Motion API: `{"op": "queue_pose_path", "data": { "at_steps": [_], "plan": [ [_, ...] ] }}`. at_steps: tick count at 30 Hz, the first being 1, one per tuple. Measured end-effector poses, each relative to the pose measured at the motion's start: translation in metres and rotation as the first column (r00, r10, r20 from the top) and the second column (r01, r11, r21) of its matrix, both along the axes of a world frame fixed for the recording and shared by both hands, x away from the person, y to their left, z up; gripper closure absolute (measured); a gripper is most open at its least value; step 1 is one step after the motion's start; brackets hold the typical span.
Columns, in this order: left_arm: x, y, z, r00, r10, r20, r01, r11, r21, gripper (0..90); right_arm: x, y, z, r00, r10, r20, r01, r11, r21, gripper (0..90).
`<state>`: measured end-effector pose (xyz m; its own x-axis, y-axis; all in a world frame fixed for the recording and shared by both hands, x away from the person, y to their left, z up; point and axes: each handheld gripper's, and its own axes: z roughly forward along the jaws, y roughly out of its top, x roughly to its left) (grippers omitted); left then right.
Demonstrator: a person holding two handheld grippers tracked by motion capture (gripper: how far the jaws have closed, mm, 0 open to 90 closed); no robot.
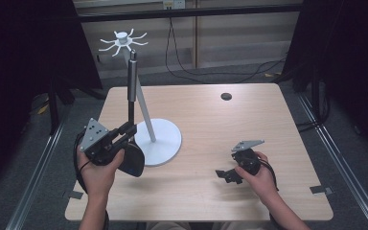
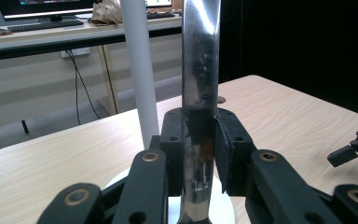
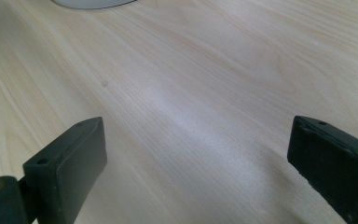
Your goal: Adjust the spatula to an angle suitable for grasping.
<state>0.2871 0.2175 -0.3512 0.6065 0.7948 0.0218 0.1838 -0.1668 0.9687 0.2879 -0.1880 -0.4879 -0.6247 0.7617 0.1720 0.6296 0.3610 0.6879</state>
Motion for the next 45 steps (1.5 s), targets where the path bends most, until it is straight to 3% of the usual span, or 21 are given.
{"op": "queue_pose_path", "data": {
  "at_steps": [45],
  "plan": [
    [0.022, -0.026, -0.012, 0.9997, 0.022, -0.007, -0.022, 0.9995, -0.021, 75.0, -0.005, -0.009, 0.002, 0.9998, -0.02, 0.005, 0.02, 0.9998, 0.006, 4.2]
  ]
}}
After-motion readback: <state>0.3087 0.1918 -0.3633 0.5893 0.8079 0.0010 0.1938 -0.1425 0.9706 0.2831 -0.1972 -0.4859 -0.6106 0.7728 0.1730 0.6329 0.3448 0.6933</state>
